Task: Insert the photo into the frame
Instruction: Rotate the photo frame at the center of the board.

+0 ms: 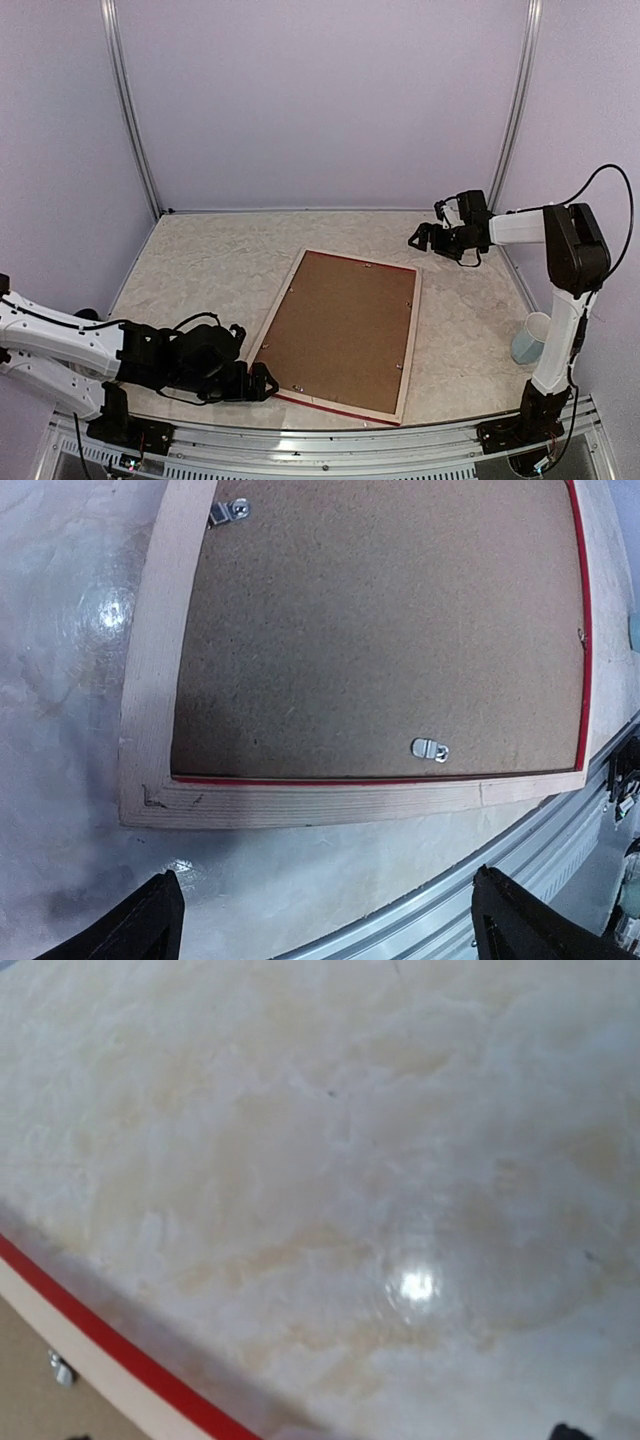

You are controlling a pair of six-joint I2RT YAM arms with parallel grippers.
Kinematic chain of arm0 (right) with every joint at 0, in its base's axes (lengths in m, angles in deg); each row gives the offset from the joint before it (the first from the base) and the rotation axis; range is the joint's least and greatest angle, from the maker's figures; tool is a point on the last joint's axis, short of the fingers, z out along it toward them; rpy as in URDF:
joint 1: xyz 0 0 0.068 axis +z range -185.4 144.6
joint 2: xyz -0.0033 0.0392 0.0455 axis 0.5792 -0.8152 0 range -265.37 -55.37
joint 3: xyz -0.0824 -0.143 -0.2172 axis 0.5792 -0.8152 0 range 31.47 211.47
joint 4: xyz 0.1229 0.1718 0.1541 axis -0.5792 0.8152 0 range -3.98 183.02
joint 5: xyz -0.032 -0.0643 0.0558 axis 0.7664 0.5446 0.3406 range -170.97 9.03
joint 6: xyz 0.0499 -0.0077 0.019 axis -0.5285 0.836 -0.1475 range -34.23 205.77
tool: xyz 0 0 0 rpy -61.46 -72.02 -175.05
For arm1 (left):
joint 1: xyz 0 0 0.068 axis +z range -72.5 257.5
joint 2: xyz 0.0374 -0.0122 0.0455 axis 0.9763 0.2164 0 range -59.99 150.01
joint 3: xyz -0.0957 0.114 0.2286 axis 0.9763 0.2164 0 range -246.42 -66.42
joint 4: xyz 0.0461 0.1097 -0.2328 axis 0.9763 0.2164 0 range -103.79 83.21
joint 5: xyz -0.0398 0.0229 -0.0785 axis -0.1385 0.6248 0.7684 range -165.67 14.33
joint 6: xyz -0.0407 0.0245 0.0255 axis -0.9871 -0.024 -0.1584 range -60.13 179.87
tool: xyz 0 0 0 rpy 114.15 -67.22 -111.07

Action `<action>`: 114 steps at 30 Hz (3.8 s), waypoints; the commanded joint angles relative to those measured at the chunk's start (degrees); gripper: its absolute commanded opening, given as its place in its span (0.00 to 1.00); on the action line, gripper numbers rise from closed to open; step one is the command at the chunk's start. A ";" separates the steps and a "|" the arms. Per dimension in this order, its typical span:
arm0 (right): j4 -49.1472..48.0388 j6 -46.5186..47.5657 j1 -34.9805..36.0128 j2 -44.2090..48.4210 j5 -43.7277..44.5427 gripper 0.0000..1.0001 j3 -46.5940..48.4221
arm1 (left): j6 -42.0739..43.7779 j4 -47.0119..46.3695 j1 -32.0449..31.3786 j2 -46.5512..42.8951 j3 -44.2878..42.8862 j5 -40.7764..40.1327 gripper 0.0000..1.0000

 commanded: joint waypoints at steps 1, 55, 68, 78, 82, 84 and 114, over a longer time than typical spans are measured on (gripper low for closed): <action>0.64 1.11 -0.03 -2.67 -2.50 0.99 2.96 | 0.25 -1.18 -0.43 3.11 -0.37 1.15 0.99; 1.19 2.18 2.99 7.84 -7.84 0.93 -17.02 | 10.77 -13.08 14.36 13.04 -3.64 -2.50 0.99; 2.54 2.58 5.49 14.27 -5.01 0.93 -23.16 | 15.27 -14.19 20.07 15.84 -4.88 -0.95 0.99; 4.41 2.47 7.68 20.24 -2.85 0.93 -26.50 | 18.89 -15.41 25.09 18.53 -7.26 0.69 0.99; 4.91 2.47 8.49 21.88 -2.48 0.93 -27.70 | 20.41 -15.48 27.04 20.27 -9.12 1.67 0.99; 5.09 2.56 8.87 22.27 -2.35 0.93 -28.31 | 21.30 -15.43 27.99 21.20 -10.00 1.95 0.99; 6.56 -3.60 21.84 30.70 1.83 0.93 -35.02 | 28.43 -15.38 38.26 35.85 -25.32 6.92 0.99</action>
